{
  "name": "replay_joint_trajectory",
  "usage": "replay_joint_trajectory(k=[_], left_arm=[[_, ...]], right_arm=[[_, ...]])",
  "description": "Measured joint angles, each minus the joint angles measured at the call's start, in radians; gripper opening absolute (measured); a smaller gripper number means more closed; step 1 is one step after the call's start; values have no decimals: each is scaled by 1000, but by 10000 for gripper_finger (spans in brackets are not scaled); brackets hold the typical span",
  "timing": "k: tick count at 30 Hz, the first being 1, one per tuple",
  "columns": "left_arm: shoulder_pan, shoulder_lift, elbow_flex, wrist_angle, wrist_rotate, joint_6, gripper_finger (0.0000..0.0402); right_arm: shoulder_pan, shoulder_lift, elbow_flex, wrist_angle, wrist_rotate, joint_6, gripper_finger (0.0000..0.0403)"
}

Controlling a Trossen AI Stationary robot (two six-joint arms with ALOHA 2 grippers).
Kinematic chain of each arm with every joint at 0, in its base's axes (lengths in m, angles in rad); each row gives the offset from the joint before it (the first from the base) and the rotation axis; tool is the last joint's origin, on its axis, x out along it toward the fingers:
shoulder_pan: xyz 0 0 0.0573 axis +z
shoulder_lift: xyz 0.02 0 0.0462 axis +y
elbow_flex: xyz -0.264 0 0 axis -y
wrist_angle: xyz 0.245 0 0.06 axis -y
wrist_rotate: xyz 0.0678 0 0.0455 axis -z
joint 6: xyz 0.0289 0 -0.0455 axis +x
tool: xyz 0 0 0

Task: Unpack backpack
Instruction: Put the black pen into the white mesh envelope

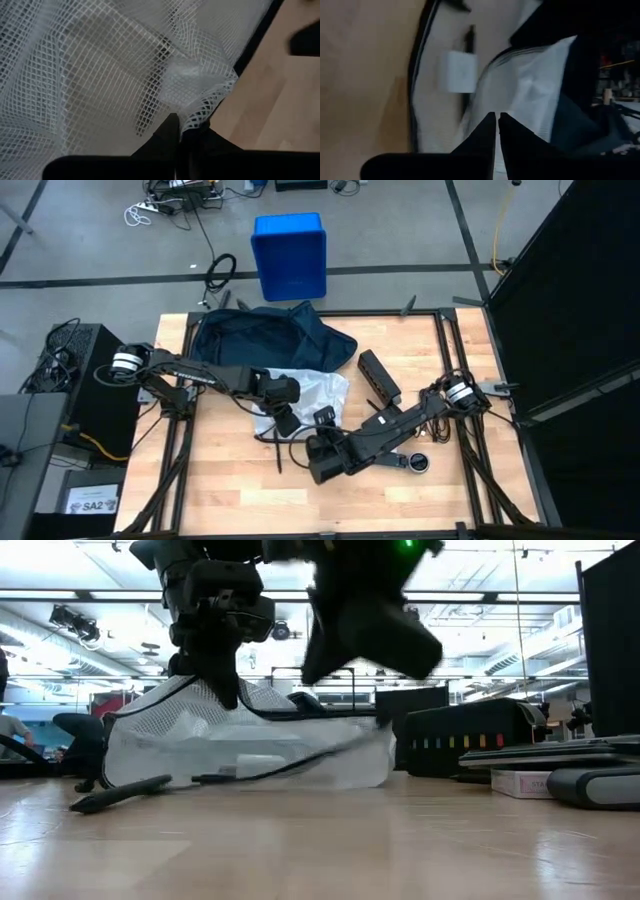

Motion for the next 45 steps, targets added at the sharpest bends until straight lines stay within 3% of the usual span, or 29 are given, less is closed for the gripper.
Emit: replay_joint_trajectory(k=[5, 17, 21, 26, 32, 35, 38, 41, 45], left_arm=[[0, 0, 0, -7, 2, 0, 0], [-1, 0, 0, -17, 3, 0, 0], [-1, 0, 0, -16, 3, 0, 0], [-2, 0, 0, -18, 3, 0, 0], [-2, 0, 0, -14, 3, 0, 0], [-2, 0, 0, -15, 3, 0, 0], [-2, 0, 0, -15, 3, 0, 0], [-2, 0, 0, -14, 2, 0, 0], [-2, 0, 0, -11, 2, 0, 0]], right_arm=[[8, -2, 68, -56, 12, -5, 0], [15, -23, 72, -264, -158, 88, 2], [18, -28, 72, -314, -230, 108, 25], [17, -92, 68, -398, -191, 213, 68], [37, -328, -107, -125, -201, 185, 71], [32, -502, -345, 104, -234, 194, 53], [2, -630, -642, 441, -307, 192, 37], [-25, -673, -847, 727, -436, 134, 36], [-4, -641, -912, 923, -495, 13, 71]])
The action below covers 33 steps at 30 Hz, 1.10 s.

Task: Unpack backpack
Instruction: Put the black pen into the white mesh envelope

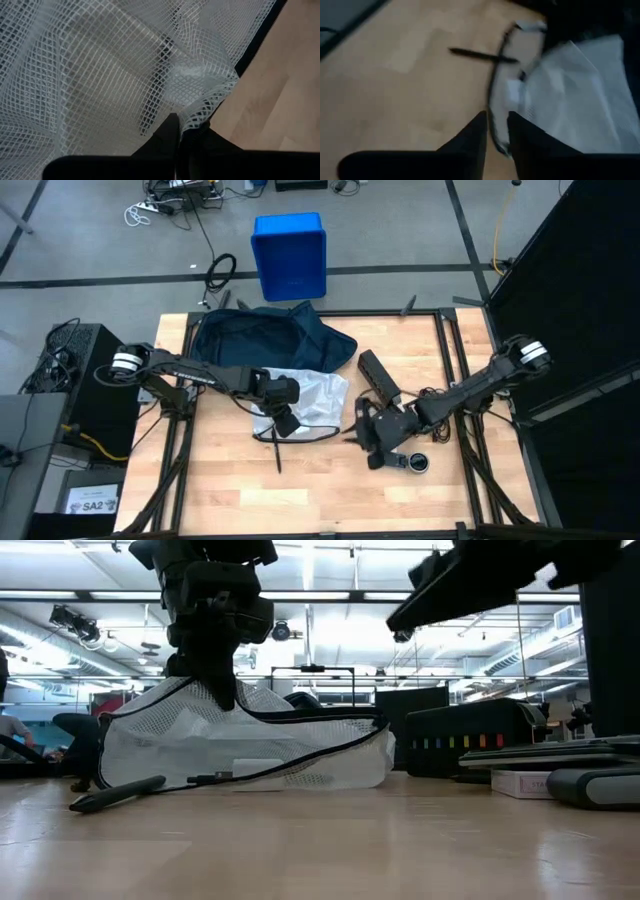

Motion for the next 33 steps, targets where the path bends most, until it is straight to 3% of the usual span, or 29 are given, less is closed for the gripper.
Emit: replay_joint_trajectory(k=[2, 7, 11, 17, 21, 24, 27, 31, 33], left_arm=[[0, 0, 0, 0, 0, 0, 0], [0, 0, 0, 8, 0, 0, 0], [0, 0, 0, 9, 0, 0, 0], [0, 0, 0, 9, 0, 0, 0], [0, 0, 0, 11, -1, 0, 0], [0, 0, 0, 12, -1, 0, 0], [0, 0, 0, 13, -1, 0, 0], [0, 0, 0, 13, -1, 0, 0], [0, 0, 0, 13, -1, 0, 0]], right_arm=[[18, 47, 18, 3, 27, -53, 103], [29, 184, 97, -74, 234, -103, 205], [9, 254, 138, -82, 279, -103, 277], [-21, 339, 185, -176, 284, -78, 311], [-31, 389, 198, -184, 325, -78, 288], [-31, 394, 206, -173, 373, -97, 245], [-31, 394, 208, -151, 373, -103, 168], [-31, 391, 221, -148, 369, -103, 33], [-31, 391, 230, -151, 367, -97, 13]])
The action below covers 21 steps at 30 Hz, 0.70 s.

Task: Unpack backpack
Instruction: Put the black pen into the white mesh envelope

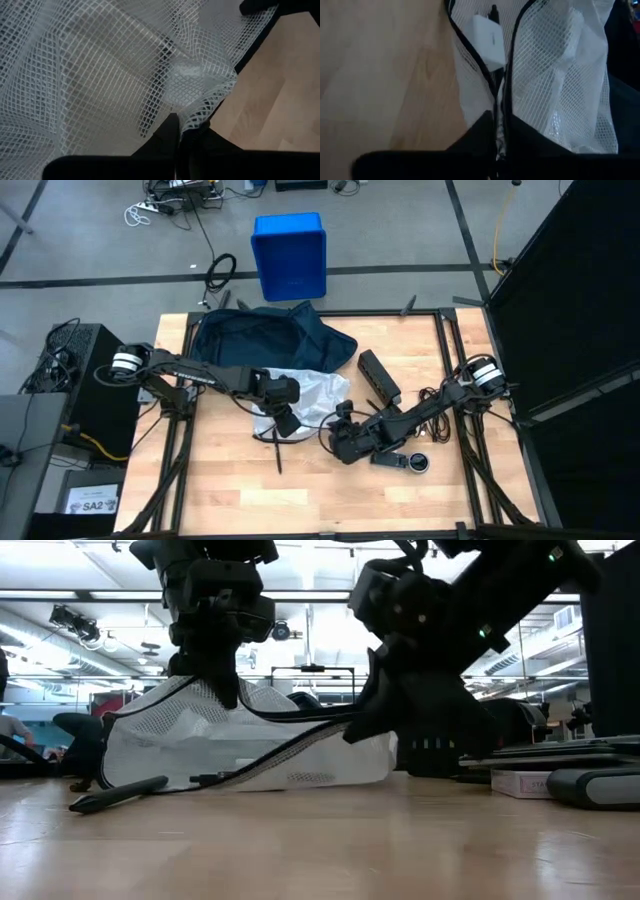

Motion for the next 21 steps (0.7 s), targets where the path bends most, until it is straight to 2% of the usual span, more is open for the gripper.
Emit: replay_joint_trajectory(k=[4, 9, 21], left_arm=[[0, 0, 0, -7, 0, 0, 0], [0, 0, 0, -29, 2, 0, 0], [0, 0, 1, -25, 43, 0, 0]], right_arm=[[0, -8, 32, -3, 2, 37, 2], [16, -54, 77, -32, 72, 38, 0], [21, -172, 104, -52, 99, 28, 0]])
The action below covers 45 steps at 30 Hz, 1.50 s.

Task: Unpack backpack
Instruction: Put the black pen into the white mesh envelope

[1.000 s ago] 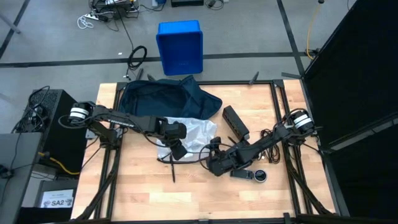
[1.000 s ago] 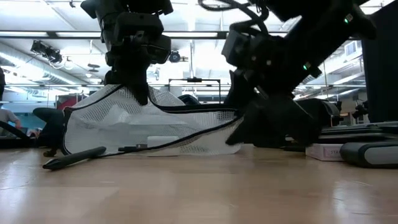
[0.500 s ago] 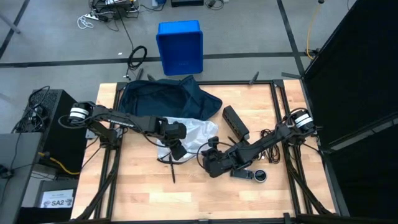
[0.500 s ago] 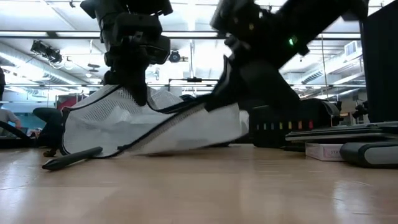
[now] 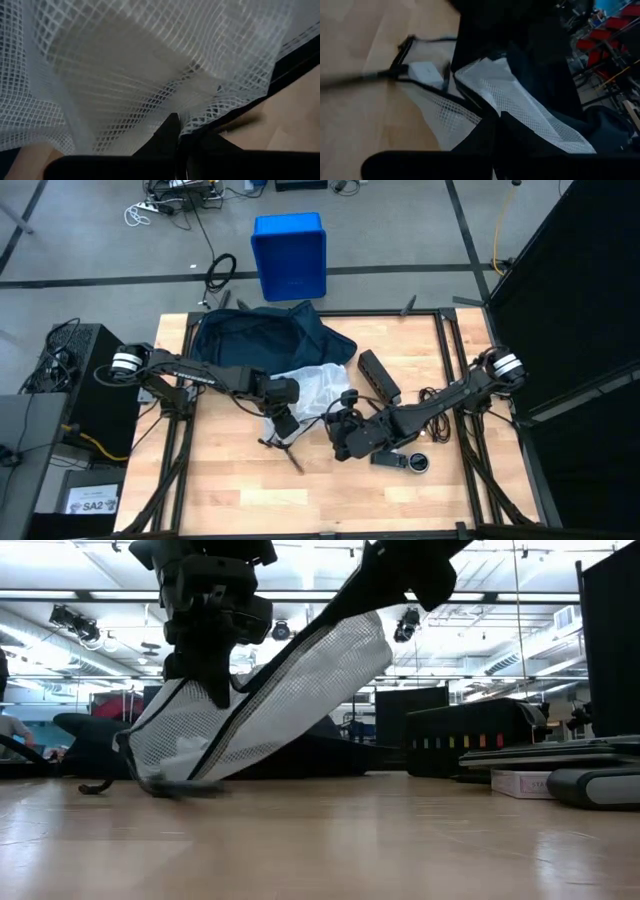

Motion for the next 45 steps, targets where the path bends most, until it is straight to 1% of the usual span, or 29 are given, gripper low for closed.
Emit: replay_joint_trajectory(k=[4, 12, 16, 18, 20, 22, 26, 28, 30, 33, 36, 39, 42, 45], left_arm=[[0, 0, 8, -13, 0, 25, 0], [0, 0, 66, -58, 1, 54, 0], [0, 0, 71, -52, 1, 53, 0], [0, 0, 71, -51, 0, 53, 0], [0, 0, 71, -51, 0, 52, 0], [0, 0, 71, -51, 0, 48, 0], [0, 0, 71, -50, 0, 47, 0], [0, 0, 71, -50, 0, 46, 0], [0, 0, 71, -50, 0, 46, 0], [0, 0, 71, -50, -5, 46, 0], [0, 0, 71, -50, -9, 47, 0], [0, 0, 71, -50, -11, 47, 0], [0, 0, 71, -49, -14, 47, 0], [0, 0, 71, -49, -21, 49, 0]], right_arm=[[-7, -3, 0, -13, 1, 9, 0], [-19, -4, 0, -34, 3, 18, 0], [-31, -5, 0, -107, -37, 29, 0], [-33, -5, 0, -149, -45, 34, 8], [-33, -5, 0, -184, -44, 31, 27], [-29, -5, 0, -218, -45, 29, 56], [-13, -5, -1, -271, -30, 39, 135], [2, -5, -1, -264, -3, 39, 175], [22, -5, -1, -243, 2, 15, 208], [58, -5, -1, -186, 5, -21, 237], [94, -5, -1, -135, -5, -50, 242], [107, 17, 0, -70, -91, -39, 231], [106, 92, 0, -38, -155, -45, 215], [97, 185, 26, -70, -164, -47, 202]])
